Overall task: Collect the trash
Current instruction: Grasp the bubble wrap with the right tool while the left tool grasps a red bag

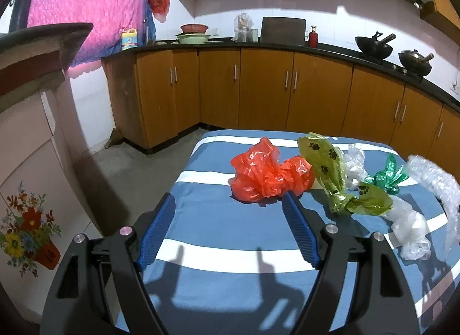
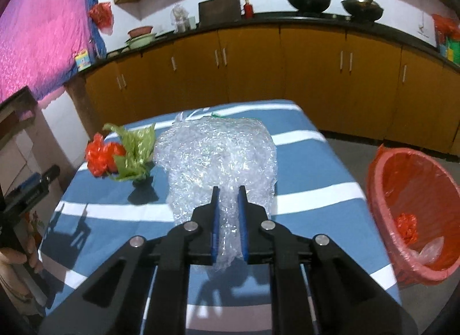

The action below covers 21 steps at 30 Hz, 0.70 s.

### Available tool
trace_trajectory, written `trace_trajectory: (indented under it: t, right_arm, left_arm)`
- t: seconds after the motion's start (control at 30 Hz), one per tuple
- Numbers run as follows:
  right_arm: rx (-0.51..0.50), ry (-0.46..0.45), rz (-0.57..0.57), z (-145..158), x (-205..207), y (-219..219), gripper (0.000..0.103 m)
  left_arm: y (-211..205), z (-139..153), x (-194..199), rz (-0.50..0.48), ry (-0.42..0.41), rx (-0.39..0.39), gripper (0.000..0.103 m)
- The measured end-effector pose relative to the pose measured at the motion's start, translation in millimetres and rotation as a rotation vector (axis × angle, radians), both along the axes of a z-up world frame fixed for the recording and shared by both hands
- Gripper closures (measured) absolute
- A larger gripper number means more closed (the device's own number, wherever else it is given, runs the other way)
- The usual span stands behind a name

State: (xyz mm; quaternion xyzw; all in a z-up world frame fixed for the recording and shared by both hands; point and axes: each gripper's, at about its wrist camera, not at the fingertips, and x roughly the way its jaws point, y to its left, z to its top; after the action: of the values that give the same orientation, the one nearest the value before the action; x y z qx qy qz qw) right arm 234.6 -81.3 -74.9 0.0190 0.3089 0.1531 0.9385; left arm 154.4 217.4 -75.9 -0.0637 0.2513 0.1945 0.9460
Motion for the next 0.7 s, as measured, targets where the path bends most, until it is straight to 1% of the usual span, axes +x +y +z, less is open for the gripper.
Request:
trace_trajectory:
  t: [0.17, 0.3, 0.57, 0.7]
  right_arm:
    - [-0.008, -0.006, -0.056, 2, 8, -12, 0.090]
    - [-0.004, 0.000, -0.073, 0, 13, -15, 0.090]
    - [-0.008, -0.013, -0.061, 0, 22, -8, 0.090]
    - [-0.004, -0.008, -0.068, -3, 30, -8, 0.090]
  left_arm:
    - [1, -2, 5, -0.002, 0.009, -0.012, 0.025]
    - [4, -4, 15, -0.012, 0.020, -0.019, 0.024]
    - [9, -7, 59, -0.061, 0.070, -0.009, 0.023]
    - [12, -11, 82, -0.069, 0.093, -0.003, 0.020]
